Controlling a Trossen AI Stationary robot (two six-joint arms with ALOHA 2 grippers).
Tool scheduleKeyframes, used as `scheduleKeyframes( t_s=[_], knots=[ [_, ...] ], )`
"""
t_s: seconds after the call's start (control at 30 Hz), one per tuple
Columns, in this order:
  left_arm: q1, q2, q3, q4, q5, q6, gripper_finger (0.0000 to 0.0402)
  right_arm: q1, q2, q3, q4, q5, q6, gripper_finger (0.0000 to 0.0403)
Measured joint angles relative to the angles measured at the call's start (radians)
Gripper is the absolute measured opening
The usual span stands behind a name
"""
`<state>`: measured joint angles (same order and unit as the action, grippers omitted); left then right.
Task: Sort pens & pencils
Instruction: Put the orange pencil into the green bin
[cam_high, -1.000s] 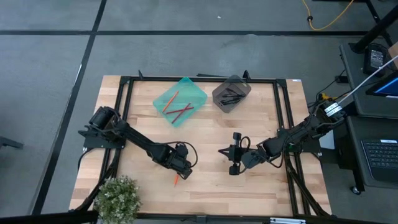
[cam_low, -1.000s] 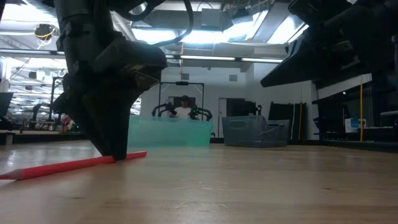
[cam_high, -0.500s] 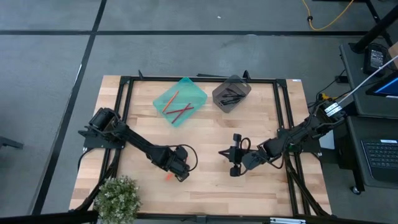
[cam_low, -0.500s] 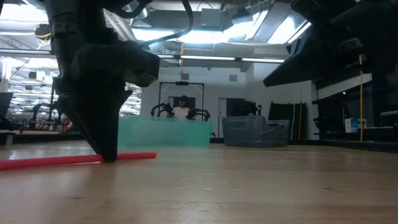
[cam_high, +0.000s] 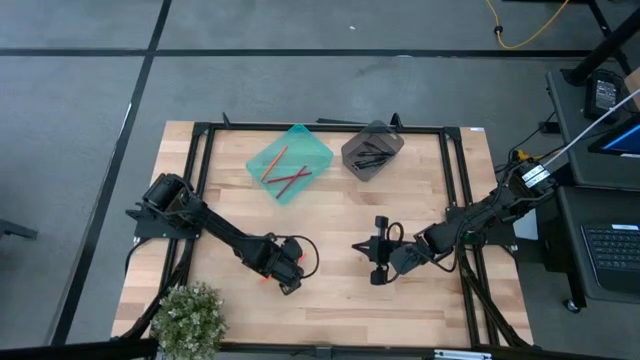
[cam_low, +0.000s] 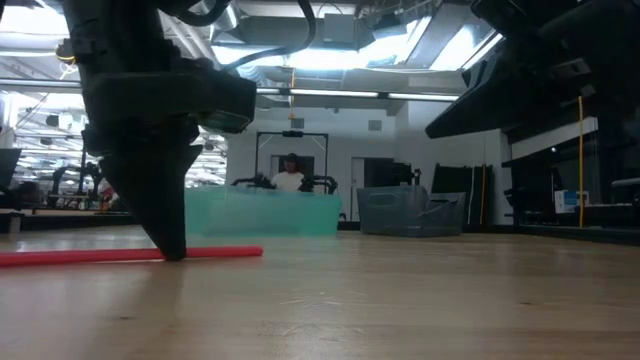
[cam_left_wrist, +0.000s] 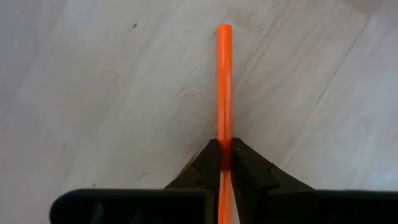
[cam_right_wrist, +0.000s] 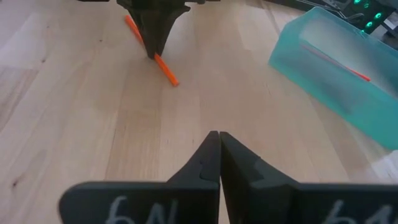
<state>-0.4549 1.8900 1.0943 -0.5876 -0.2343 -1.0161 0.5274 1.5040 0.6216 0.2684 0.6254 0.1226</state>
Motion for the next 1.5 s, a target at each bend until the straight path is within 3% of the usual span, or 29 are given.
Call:
scheduleKeyframes(
  t_s=[0.53,0.8,1.03,1.3,1.5],
  knots=[
    [-0.014,-0.004,-0.002,0.019,-0.026,0.086,0.0015,0.000,0.000,0.000,-0.006,-0.001,0.005,0.0004],
    [-0.023,-0.065,-0.009,0.013,-0.033,0.128,0.0014,0.000,0.000,0.000,-0.031,-0.001,0.033,0.0004],
    [-0.058,-0.114,-0.006,0.025,-0.141,0.165,0.0014,0.000,0.000,0.000,-0.037,-0.001,0.044,0.0004],
    [-0.102,-0.159,-0.003,0.082,-0.177,0.242,0.0014,0.000,0.000,0.000,-0.047,-0.008,0.056,0.0004],
    [-0.132,-0.185,-0.002,0.101,-0.261,0.295,0.0014,0.000,0.000,0.000,-0.051,-0.022,0.060,0.0004]
  ],
)
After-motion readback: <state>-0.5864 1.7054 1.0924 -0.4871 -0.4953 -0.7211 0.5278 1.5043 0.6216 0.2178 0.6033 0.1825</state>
